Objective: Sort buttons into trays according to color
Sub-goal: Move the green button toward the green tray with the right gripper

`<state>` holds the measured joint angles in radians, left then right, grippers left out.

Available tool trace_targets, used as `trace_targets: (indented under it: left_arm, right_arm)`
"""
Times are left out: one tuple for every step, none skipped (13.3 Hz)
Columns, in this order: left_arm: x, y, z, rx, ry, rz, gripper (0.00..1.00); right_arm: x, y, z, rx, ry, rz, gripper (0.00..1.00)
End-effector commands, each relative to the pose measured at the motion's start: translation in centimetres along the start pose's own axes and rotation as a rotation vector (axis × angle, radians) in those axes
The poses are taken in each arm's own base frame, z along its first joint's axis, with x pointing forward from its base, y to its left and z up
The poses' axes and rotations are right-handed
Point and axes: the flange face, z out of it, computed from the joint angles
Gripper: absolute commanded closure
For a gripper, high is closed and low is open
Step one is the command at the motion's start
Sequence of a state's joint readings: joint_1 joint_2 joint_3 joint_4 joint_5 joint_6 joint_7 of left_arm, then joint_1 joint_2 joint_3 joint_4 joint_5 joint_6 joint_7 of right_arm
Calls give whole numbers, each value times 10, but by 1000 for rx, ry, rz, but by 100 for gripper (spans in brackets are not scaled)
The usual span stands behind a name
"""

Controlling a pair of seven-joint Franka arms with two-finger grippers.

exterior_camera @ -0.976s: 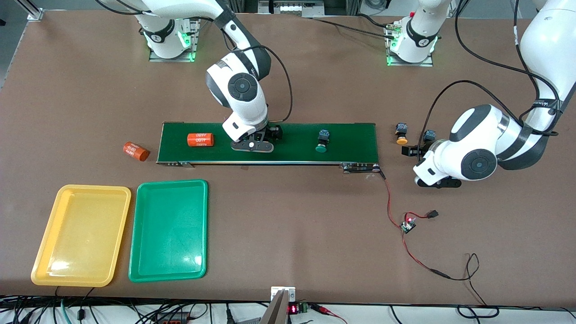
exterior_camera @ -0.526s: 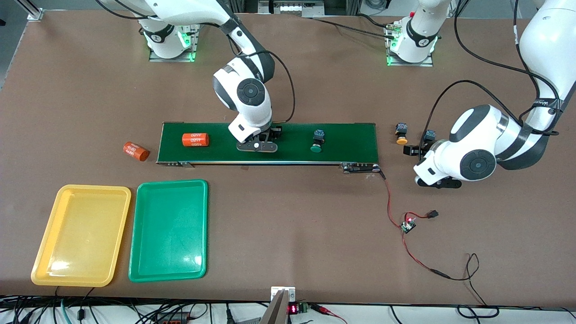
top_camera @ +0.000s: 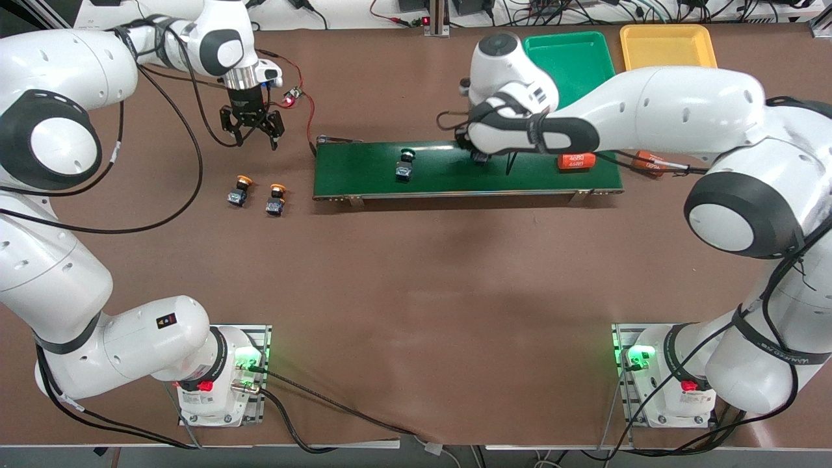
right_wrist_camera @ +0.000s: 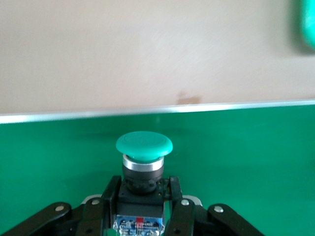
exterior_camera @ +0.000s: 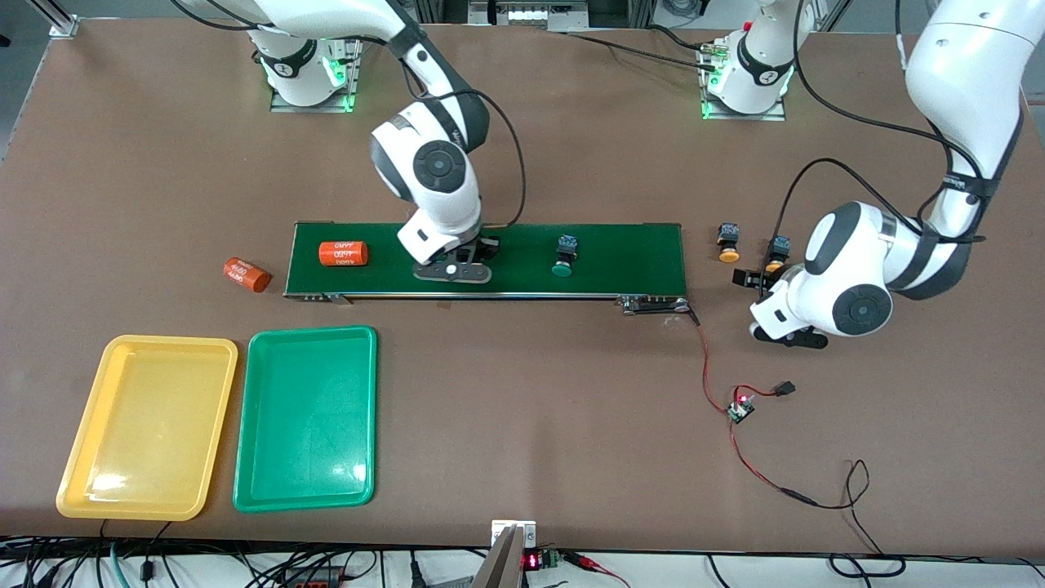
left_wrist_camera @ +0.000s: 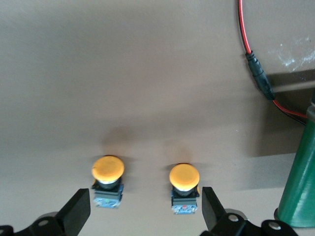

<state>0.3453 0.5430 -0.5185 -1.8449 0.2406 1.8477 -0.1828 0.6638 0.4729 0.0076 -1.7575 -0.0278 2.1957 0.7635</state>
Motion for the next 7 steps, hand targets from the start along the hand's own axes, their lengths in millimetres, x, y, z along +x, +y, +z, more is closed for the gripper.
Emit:
trace_targets:
  left_arm:
    - [-46,13,28,10,74,-4,0]
    - [-62,15,40,33,98,-11,0]
    - [-78,24,52,29,116,-25,0]
    - [-86,32,62,-3,114,-46,0]
    - [-87,33,65,-9,119,-51,0]
    - [-88,27,73,-13,142,-60,0]
    - [-91,28,82,-21,149,-66,0]
  right_arm:
    - [31,58,-63,13,20,21,100]
    - [46,77,-72,18,36,28,100]
    - [71,106,-81,27,50,48,100]
    - [95,137,-87,38,64,43,100]
    - [116,159,-89,41,77,7,100]
    - [133,178,-88,42,85,-23,100]
    - [146,197,-82,39,83,-37,100]
